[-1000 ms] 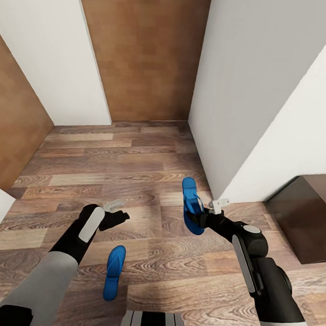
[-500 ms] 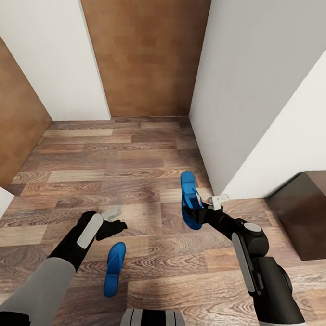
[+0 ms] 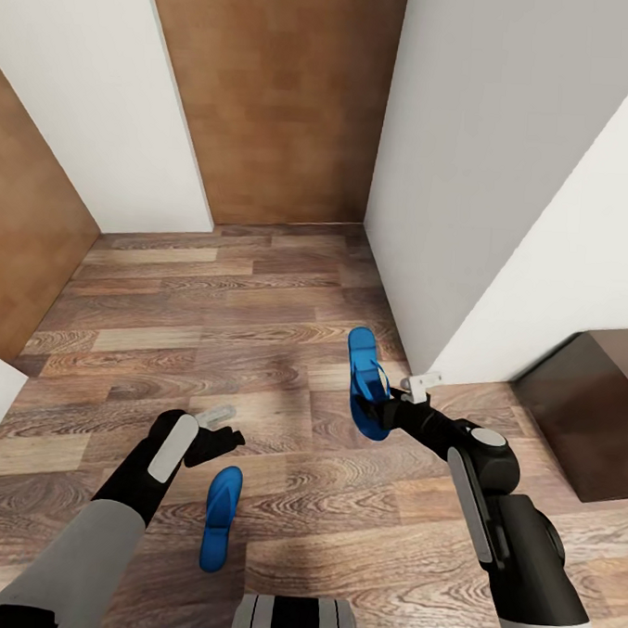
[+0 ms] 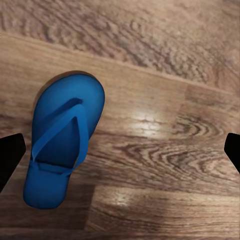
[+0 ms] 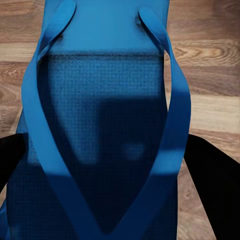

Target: In the bedroom, move the book from the bed onto either nightstand, and place the two sandals side by side next to the bed.

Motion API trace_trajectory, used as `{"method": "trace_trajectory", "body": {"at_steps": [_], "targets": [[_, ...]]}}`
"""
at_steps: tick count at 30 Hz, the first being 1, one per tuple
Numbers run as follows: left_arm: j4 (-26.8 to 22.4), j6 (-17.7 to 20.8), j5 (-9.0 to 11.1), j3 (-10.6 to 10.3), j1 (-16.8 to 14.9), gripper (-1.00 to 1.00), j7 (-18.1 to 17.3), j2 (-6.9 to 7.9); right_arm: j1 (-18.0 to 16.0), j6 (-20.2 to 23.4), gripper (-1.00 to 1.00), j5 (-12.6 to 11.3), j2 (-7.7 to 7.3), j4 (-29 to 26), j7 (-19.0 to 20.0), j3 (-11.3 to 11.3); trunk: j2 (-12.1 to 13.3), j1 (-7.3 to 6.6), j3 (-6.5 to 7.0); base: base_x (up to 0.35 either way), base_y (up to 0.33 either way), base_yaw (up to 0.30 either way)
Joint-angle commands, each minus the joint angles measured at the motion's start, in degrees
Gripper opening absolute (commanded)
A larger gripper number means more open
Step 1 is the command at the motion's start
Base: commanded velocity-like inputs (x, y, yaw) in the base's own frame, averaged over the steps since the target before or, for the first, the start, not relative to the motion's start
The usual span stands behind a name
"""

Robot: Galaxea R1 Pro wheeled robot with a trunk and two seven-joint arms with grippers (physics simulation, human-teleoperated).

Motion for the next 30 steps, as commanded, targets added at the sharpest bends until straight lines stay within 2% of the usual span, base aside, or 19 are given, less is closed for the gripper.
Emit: {"method": "trace_trajectory", "body": {"at_steps": [1,5,11,22,27,30], "targets": [[-0.06,0.07,0.6,-0.08,-0.02,1.0,0.58,0.01,-0.03,0.33,-1.0,-0.25,-0.03,-0.06,-0.03,0.03,-0.02,-0.01,-0.04,0.0,0.0,0.0],[-0.06,0.07,0.6,-0.08,-0.02,1.0,0.58,0.01,-0.03,0.33,-1.0,-0.25,-0.03,-0.06,-0.03,0.03,-0.02,-0.01,-0.04,0.0,0.0,0.0],[-1.17,0.1,0.8,0.03,1.56,1.0,-0.4,1.28,0.4,0.42,-1.0,-0.25,0.04,-0.4,-0.06,-0.15,-0.1,0.14,-1.37,0.0,0.0,0.0],[-1.51,0.4,0.83,0.05,1.93,1.0,-0.57,1.61,0.6,0.38,-1.0,-0.25,0.05,-0.51,-0.05,-0.02,-0.24,0.43,-3.81,0.0,0.0,0.0],[-2.2,0.72,0.83,0.04,1.44,1.0,-0.49,1.69,0.61,0.37,-1.0,-0.25,0.05,-0.51,-0.05,-0.02,-0.31,0.56,-4.91,0.0,0.0,0.0],[-4.14,3.14,0.77,0.06,-0.25,1.0,-0.41,1.9,0.61,0.37,-1.0,-0.25,0.05,-0.52,-0.07,0.01,-0.35,0.63,-5.58,0.0,0.0,0.0]]}}
